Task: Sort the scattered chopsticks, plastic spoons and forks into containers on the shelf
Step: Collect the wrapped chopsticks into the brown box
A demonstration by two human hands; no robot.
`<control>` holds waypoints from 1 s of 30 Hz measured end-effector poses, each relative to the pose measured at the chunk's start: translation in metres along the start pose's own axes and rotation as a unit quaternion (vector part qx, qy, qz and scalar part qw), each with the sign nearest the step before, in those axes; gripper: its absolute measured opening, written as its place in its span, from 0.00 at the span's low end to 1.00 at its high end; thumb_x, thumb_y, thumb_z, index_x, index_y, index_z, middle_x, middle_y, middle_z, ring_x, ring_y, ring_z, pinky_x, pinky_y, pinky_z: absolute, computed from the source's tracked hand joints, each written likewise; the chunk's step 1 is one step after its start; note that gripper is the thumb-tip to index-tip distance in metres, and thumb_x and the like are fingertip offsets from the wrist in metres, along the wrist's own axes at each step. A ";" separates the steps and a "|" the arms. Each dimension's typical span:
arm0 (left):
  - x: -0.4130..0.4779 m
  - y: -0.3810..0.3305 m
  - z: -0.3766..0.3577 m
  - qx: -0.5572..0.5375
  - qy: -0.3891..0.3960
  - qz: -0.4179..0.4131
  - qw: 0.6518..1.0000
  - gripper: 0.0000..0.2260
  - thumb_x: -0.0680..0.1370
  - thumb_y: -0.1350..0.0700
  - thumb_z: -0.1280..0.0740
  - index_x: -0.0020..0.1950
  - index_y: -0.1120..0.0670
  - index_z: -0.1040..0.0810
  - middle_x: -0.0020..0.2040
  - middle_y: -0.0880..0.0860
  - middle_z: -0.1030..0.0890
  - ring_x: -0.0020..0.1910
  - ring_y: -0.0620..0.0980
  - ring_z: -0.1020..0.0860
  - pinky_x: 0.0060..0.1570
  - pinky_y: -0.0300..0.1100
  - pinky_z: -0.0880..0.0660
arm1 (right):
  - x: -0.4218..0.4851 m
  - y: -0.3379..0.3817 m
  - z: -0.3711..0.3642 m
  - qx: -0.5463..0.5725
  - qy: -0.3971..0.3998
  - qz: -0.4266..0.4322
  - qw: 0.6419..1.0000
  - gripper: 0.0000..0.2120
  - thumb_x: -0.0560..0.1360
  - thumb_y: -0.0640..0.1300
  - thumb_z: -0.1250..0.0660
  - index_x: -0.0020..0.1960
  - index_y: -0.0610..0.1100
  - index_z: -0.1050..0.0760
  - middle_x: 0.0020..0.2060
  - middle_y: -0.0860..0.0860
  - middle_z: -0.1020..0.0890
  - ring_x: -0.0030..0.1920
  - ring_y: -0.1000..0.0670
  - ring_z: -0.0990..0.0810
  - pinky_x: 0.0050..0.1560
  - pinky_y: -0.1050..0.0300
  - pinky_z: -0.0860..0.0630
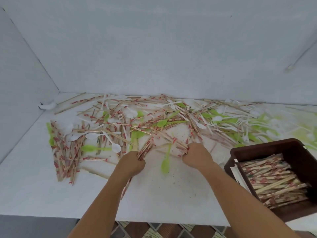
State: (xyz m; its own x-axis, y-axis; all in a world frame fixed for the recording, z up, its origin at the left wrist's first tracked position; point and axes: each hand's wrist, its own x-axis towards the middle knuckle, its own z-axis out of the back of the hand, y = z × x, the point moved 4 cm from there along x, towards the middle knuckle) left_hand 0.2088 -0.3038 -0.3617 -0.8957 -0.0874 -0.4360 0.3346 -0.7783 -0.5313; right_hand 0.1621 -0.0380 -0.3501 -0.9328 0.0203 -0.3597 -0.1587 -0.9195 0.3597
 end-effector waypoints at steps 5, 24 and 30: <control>-0.002 -0.020 0.047 -0.029 -0.101 -0.074 0.992 0.10 0.83 0.51 0.36 0.41 0.49 0.29 0.37 0.51 0.23 0.36 0.50 0.24 0.32 0.42 0.34 | -0.005 0.019 0.049 0.225 -0.076 0.000 0.971 0.08 0.74 0.41 0.33 0.39 0.45 0.31 0.29 0.50 0.29 0.28 0.50 0.31 0.27 0.63 0.35; 0.014 -0.026 0.100 -0.469 -0.130 -0.125 0.865 0.15 0.77 0.46 0.24 0.59 0.51 0.18 0.30 0.49 0.25 0.28 0.52 0.28 0.32 0.45 0.26 | -0.021 0.032 0.087 0.440 -0.276 0.015 0.855 0.15 0.82 0.49 0.31 0.40 0.42 0.16 0.28 0.62 0.21 0.27 0.61 0.26 0.29 0.69 0.30; 0.022 -0.030 0.088 -0.413 -0.147 -0.104 0.893 0.09 0.78 0.47 0.25 0.54 0.50 0.15 0.29 0.52 0.24 0.27 0.53 0.26 0.33 0.46 0.26 | -0.027 0.032 0.053 0.474 -0.191 0.078 0.856 0.18 0.83 0.47 0.34 0.38 0.41 0.17 0.35 0.38 0.22 0.30 0.45 0.28 0.34 0.53 0.29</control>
State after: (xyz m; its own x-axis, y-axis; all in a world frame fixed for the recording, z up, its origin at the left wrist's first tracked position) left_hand 0.1530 -0.3371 -0.2917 -0.9611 -0.2483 -0.1211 0.1456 -0.0825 -0.9859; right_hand 0.1648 -0.0475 -0.2833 -0.9755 0.2200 0.0002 -0.0436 -0.1940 0.9800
